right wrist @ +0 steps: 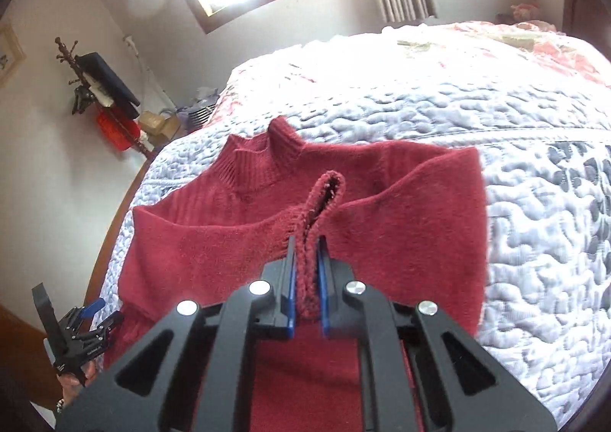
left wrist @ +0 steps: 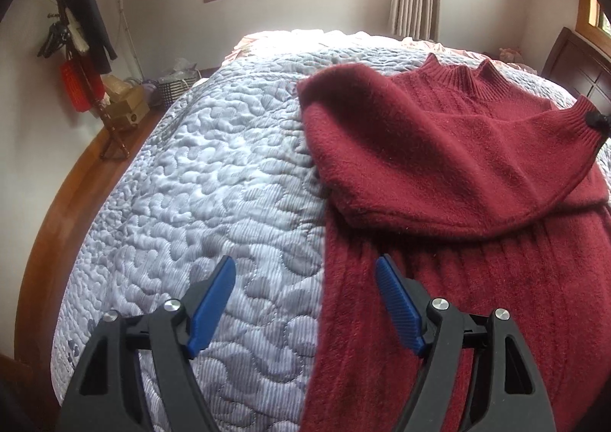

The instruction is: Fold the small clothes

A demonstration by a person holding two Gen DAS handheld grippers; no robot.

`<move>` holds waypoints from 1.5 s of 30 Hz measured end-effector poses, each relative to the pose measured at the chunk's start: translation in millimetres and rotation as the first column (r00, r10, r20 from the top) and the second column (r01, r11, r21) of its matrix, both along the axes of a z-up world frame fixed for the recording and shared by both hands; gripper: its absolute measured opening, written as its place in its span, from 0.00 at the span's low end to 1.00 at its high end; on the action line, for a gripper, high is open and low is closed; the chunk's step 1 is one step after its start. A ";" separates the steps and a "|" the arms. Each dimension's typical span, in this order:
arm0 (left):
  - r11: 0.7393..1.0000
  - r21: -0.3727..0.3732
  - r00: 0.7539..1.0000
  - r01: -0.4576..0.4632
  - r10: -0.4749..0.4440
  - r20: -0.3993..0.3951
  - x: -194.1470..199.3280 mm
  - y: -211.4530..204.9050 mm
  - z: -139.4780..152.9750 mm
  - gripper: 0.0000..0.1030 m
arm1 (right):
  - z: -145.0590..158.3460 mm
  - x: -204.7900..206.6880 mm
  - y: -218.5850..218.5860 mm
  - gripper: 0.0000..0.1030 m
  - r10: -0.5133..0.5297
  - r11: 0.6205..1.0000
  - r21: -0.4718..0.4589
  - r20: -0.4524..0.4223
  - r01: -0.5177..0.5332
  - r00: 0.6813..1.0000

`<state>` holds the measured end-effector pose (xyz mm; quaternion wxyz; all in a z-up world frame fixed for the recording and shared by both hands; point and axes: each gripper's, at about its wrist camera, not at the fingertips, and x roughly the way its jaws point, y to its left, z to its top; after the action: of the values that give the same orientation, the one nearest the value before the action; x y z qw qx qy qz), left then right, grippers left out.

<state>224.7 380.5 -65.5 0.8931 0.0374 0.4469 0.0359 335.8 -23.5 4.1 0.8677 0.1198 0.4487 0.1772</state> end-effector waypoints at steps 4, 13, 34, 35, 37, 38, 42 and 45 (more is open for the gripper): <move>0.996 0.086 1.000 -0.003 0.002 0.009 18.0 -19.1 -3.2 0.74 | -16.1 3.0 -12.6 0.08 -0.007 1.000 -0.015 -0.045 0.006 0.999; 0.992 0.102 0.997 -0.073 0.076 -0.022 26.6 -0.5 -16.0 0.77 | -17.7 -3.5 -34.5 0.08 -0.071 0.997 -0.006 0.046 0.072 0.996; 0.972 -0.183 0.988 -0.147 0.137 -0.064 54.0 26.6 -12.7 0.39 | -58.5 -1.5 -34.9 0.10 -0.012 1.000 -0.012 -0.093 0.011 0.996; 0.963 -0.216 0.986 -0.162 0.151 -0.066 51.8 33.6 -11.3 0.38 | -59.8 -2.4 -34.2 0.10 -0.003 1.000 0.003 -0.096 0.004 0.995; 0.950 -0.257 0.983 -0.179 0.165 -0.076 49.3 42.0 -13.0 0.38 | -64.1 -1.8 -31.2 0.10 -0.003 1.000 -0.003 -0.103 0.003 0.995; 0.954 -0.247 0.984 -0.173 0.158 -0.079 49.1 41.6 -15.3 0.38 | -67.3 -0.9 -29.5 0.09 -0.007 1.000 -0.020 -0.107 0.005 0.994; 0.975 -0.166 0.988 -0.148 0.138 -0.074 46.5 30.4 -22.3 0.39 | -73.8 0.6 -27.4 0.09 -0.013 0.999 -0.044 -0.120 0.007 0.993; 0.980 -0.144 0.990 -0.134 0.124 -0.074 42.7 25.2 -19.0 0.47 | -69.4 -2.9 -28.0 0.12 -0.010 0.999 -0.045 -0.122 0.004 0.993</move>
<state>267.4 405.7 -84.5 0.8743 -0.0572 0.4784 0.0590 332.9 -51.5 -65.3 0.8417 0.1128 0.5043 0.1565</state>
